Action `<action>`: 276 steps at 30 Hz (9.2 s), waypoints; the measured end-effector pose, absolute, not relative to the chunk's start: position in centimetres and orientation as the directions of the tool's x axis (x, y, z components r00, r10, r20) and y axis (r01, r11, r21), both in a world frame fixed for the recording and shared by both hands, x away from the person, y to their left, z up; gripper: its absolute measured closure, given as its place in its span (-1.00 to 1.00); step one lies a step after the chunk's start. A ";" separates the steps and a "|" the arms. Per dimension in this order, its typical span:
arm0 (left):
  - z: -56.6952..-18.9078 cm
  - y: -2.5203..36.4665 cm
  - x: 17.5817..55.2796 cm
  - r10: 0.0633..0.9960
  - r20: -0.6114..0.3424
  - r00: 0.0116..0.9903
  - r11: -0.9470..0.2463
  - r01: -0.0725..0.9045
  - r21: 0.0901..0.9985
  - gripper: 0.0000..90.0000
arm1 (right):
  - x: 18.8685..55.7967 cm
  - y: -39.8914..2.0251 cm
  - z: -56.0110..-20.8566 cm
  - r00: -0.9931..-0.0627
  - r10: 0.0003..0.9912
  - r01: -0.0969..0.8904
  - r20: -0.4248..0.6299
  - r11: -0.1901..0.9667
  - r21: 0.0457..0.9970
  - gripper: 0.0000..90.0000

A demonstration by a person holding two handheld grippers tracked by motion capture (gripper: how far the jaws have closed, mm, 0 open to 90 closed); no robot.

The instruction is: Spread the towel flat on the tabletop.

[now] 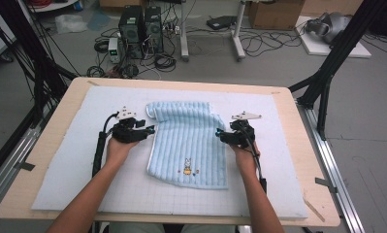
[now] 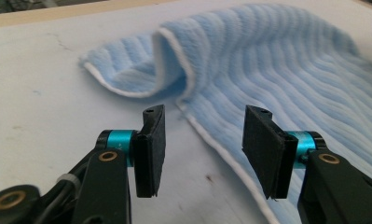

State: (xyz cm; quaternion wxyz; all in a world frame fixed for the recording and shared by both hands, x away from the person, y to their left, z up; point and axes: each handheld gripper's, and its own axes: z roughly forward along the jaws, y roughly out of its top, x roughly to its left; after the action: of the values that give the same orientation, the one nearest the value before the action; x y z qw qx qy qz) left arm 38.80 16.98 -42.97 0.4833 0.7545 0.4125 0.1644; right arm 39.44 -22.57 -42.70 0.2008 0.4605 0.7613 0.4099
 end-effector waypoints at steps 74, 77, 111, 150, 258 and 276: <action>-43.9 22.3 29.4 0.783 -0.165 0.599 -0.155 0.445 0.882 -0.36 | 29.4 -21.6 -43.6 -0.596 0.803 0.477 0.028 0.326 0.816 -0.11; -44.0 22.1 29.6 0.794 -0.189 0.578 -0.141 0.477 0.868 -0.27 | 29.6 -21.8 -43.1 -0.613 0.788 0.469 0.051 0.312 0.826 -0.07; -44.1 19.2 23.7 0.645 -0.226 0.730 -0.330 0.533 0.780 0.95 | 25.3 -21.3 -43.6 -0.722 0.685 0.533 0.095 0.464 0.707 0.88; -45.0 16.5 29.5 0.695 -0.089 0.713 -0.388 0.477 0.789 0.91 | 29.8 -17.3 -44.2 -0.678 0.732 0.549 0.062 0.449 0.705 0.90; -43.3 17.6 46.7 0.896 -0.139 0.421 -0.151 0.585 0.797 0.22 | 44.6 -18.2 -44.4 -0.521 0.852 0.608 0.051 0.329 0.722 0.89; -45.0 14.6 47.7 0.901 -0.052 0.431 -0.227 0.570 0.789 0.92 | 44.4 -20.0 -43.1 -0.386 0.922 0.621 -0.007 0.265 0.738 0.42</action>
State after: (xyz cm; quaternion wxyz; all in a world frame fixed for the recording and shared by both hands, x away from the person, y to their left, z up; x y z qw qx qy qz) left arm 47.70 14.64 -44.95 0.3846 0.7533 0.4883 0.2150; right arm 44.39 -19.99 -43.06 0.2259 0.5060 0.7626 0.3337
